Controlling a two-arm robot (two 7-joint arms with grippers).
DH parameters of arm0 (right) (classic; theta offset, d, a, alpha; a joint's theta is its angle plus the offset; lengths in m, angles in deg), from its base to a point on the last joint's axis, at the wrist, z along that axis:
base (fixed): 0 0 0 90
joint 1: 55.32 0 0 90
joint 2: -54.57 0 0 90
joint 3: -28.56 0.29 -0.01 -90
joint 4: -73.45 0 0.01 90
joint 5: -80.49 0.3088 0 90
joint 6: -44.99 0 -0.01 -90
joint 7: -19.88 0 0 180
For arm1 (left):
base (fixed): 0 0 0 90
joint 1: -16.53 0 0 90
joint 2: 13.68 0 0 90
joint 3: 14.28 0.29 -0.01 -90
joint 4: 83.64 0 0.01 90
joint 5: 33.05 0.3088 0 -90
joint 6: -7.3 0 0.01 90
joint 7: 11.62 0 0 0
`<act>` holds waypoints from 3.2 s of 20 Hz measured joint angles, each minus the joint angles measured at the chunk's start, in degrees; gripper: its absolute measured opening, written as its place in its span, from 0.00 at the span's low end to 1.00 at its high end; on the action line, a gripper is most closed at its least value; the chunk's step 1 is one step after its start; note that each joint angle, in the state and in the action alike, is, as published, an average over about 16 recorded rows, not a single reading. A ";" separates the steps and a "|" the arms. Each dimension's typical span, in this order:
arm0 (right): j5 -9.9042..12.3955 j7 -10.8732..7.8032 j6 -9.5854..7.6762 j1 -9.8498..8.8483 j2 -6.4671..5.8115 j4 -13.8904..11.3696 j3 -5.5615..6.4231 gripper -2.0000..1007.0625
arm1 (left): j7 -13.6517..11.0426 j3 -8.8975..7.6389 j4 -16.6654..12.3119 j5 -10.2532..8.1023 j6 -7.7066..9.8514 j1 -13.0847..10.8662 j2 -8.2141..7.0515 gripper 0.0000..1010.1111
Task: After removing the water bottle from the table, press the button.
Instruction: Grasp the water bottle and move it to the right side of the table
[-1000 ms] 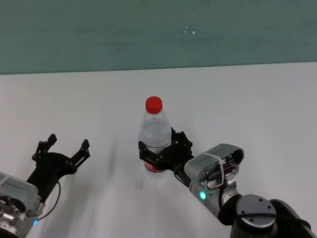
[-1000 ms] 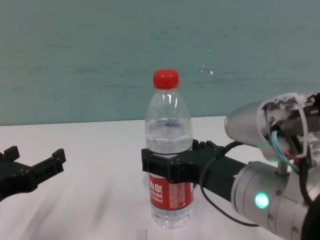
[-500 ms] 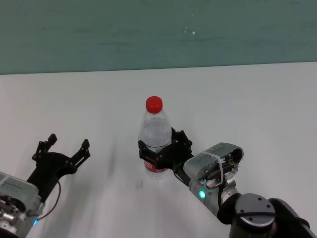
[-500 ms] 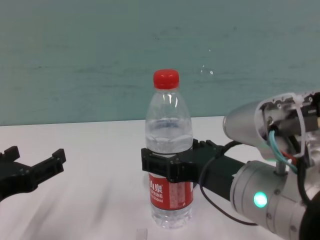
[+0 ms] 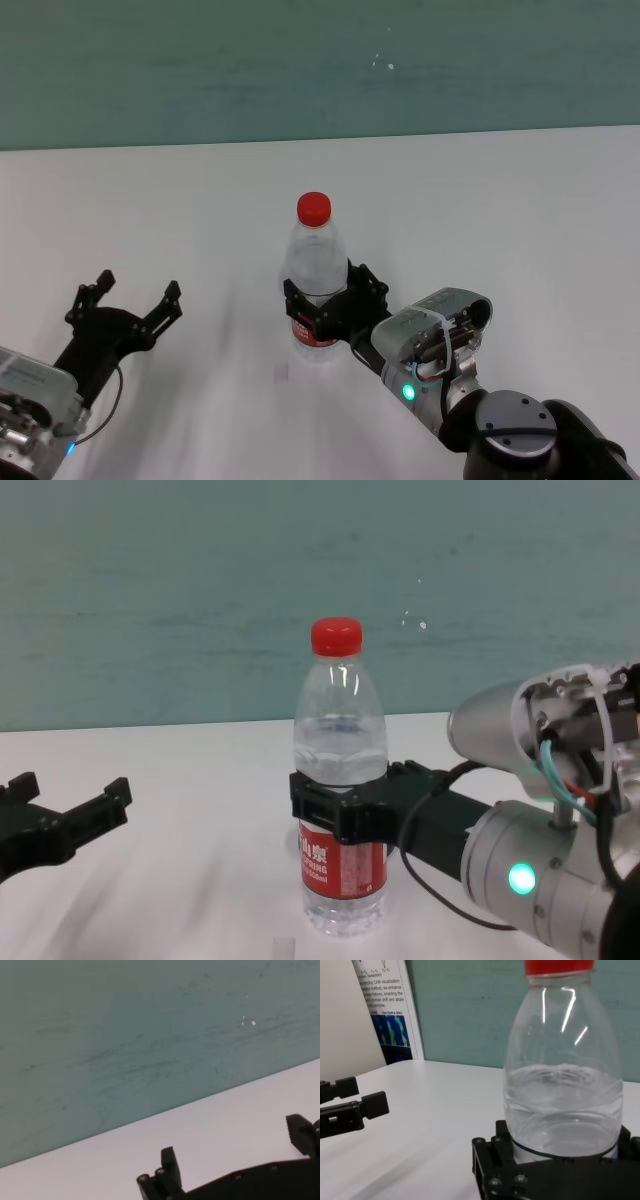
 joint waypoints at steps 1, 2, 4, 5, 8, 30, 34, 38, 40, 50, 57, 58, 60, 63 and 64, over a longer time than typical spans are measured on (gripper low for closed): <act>0.01 0.00 0.00 -0.01 0.00 -0.01 0.00 0.84 | 0.00 0.00 0.00 0.00 0.00 0.00 0.00 0.99; 0.01 0.00 -0.01 -0.01 0.00 -0.02 0.00 0.82 | 0.00 0.00 0.00 0.00 0.00 0.00 0.00 0.99; 0.02 0.00 -0.01 -0.02 0.00 -0.03 0.00 0.79 | 0.00 0.00 0.00 0.00 0.00 0.00 0.00 0.99; 0.03 0.00 -0.02 -0.02 0.00 -0.04 0.00 0.78 | 0.00 0.00 0.00 0.00 0.00 0.00 0.00 0.99; 0.03 -0.01 -0.02 -0.03 0.00 -0.05 0.00 0.76 | 0.00 0.00 0.00 0.00 0.00 0.00 0.00 0.99; 0.53 0.97 2.55 -2.68 -2.40 -6.29 3.27 0.72 | 0.00 0.00 0.00 0.00 0.00 0.00 0.00 0.99; 0.43 2.23 3.13 -4.59 -3.22 -8.76 5.59 0.72 | 0.00 0.00 0.00 0.00 0.00 0.00 0.00 0.99; 0.24 3.54 3.61 -6.80 -3.82 -10.91 8.25 0.72 | 0.00 0.00 0.00 0.00 0.00 0.00 0.00 0.99; 0.13 4.09 3.84 -7.85 -4.03 -11.75 9.58 0.72 | 0.00 0.00 0.00 0.00 0.00 0.00 0.00 0.99; -0.24 5.81 5.03 -11.52 -3.86 -13.03 15.09 0.72 | 0.00 0.00 0.00 0.00 0.00 0.00 0.00 0.99; -0.38 6.03 5.49 -12.32 -3.18 -12.16 17.02 0.72 | 0.00 0.00 0.00 0.00 0.00 0.00 0.00 0.99; -0.40 6.03 5.51 -12.37 -3.07 -12.00 17.16 0.72 | 0.00 0.00 0.00 0.00 0.00 0.00 0.00 0.99; -0.45 6.01 5.54 -12.45 -2.84 -11.69 17.37 0.72 | 0.00 0.00 0.00 0.00 0.00 0.00 0.00 0.99; -0.53 5.94 5.55 -12.50 -2.53 -11.27 17.52 0.72 | 0.00 0.00 0.00 0.00 0.00 0.00 0.00 0.99; -0.55 5.92 5.56 -12.51 -2.42 -11.14 17.54 0.72 | 0.00 0.00 0.00 0.00 0.00 0.00 0.00 0.99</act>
